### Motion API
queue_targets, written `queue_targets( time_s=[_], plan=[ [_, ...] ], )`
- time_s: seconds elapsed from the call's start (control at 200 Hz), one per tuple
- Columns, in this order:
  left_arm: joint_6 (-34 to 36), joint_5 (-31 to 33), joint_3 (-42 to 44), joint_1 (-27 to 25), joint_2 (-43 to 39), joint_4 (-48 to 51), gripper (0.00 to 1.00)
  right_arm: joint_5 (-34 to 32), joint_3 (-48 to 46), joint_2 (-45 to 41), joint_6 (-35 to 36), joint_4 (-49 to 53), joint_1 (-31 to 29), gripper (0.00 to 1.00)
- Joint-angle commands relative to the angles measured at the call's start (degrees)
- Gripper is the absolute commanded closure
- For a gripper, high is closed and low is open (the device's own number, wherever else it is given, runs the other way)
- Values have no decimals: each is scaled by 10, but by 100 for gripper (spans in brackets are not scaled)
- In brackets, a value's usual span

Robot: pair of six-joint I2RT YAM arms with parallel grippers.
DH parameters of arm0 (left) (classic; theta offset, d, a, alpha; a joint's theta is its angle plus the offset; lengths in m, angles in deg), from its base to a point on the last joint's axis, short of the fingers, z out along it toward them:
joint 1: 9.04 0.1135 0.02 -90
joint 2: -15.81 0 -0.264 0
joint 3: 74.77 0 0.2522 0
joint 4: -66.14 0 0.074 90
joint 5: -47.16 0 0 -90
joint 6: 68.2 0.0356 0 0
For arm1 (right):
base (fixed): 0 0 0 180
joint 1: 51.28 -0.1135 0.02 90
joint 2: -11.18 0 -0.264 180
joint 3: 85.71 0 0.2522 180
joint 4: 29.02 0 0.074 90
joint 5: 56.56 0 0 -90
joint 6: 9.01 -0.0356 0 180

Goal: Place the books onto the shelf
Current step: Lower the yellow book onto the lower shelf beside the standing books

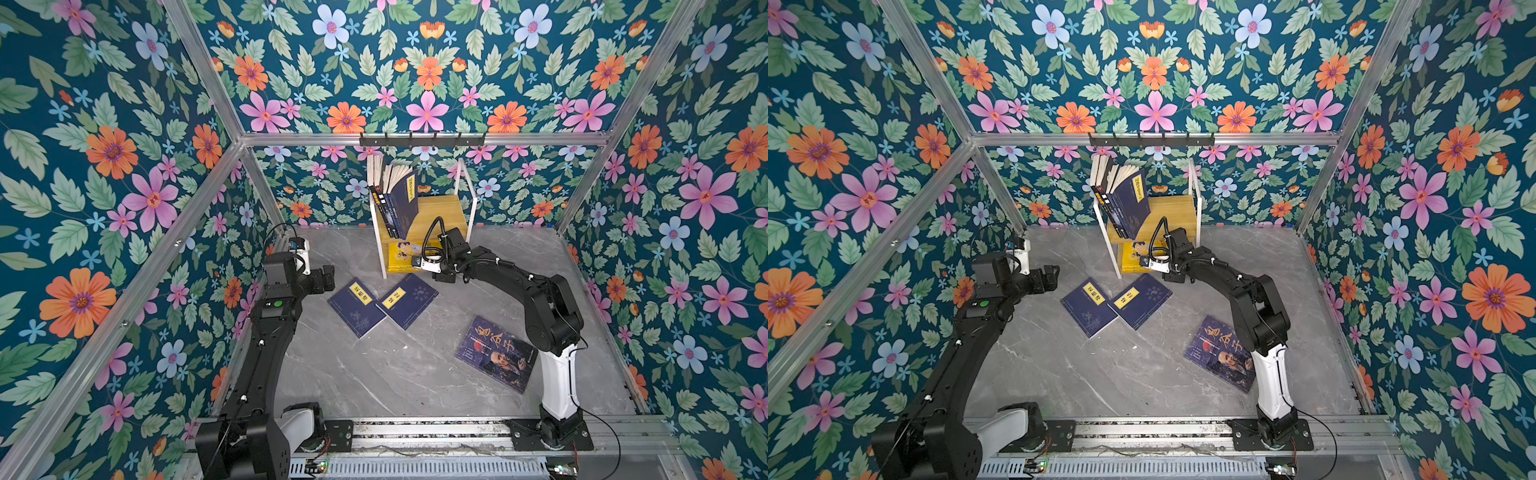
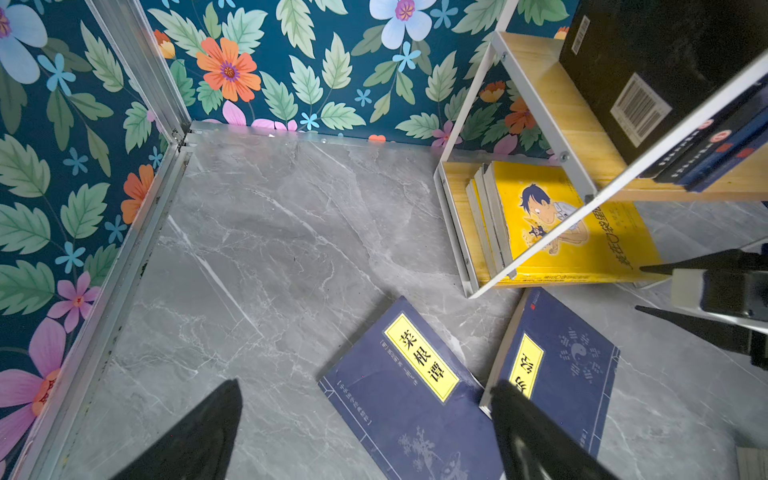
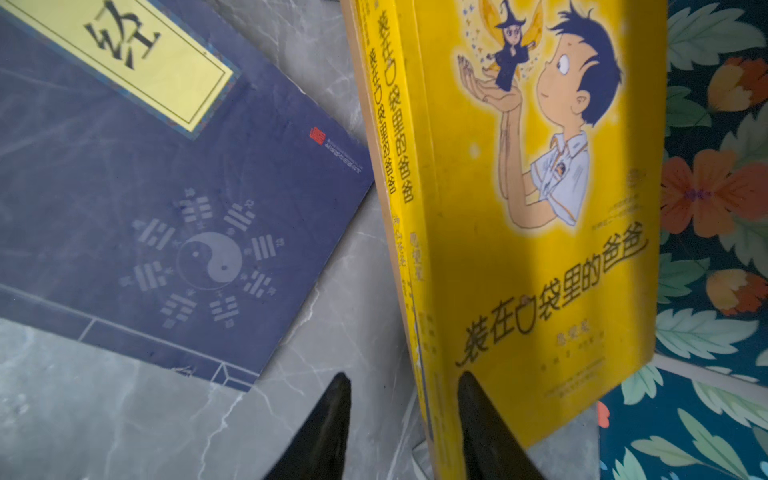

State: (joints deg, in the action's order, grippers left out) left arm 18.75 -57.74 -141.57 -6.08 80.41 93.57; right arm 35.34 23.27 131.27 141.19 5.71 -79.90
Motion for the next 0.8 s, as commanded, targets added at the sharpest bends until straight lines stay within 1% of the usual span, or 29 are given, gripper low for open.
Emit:
queue_targets(
  time_s=[0.0, 0.16, 0.275, 0.32, 0.645, 0.795],
  plan=[
    [-2, -2, 1, 0, -2, -9, 4, -2, 8, 7, 1, -22, 1, 60],
    [-7, -4, -4, 0, 5, -7, 5, -2, 18, 20, 8, -34, 0, 65],
    [-6, -4, -1, 0, 6, -10, 4, -11, 16, 25, 6, -55, 0, 72],
    [-7, -3, -4, 0, 8, -9, 4, -10, 17, 25, 4, -57, -1, 74],
    [-4, 0, -2, 0, 4, -9, 4, -7, 23, 33, -4, -68, -4, 77],
    [-2, 1, -1, 0, 5, -10, 4, -16, 25, 34, -14, -76, -5, 78]
  ],
)
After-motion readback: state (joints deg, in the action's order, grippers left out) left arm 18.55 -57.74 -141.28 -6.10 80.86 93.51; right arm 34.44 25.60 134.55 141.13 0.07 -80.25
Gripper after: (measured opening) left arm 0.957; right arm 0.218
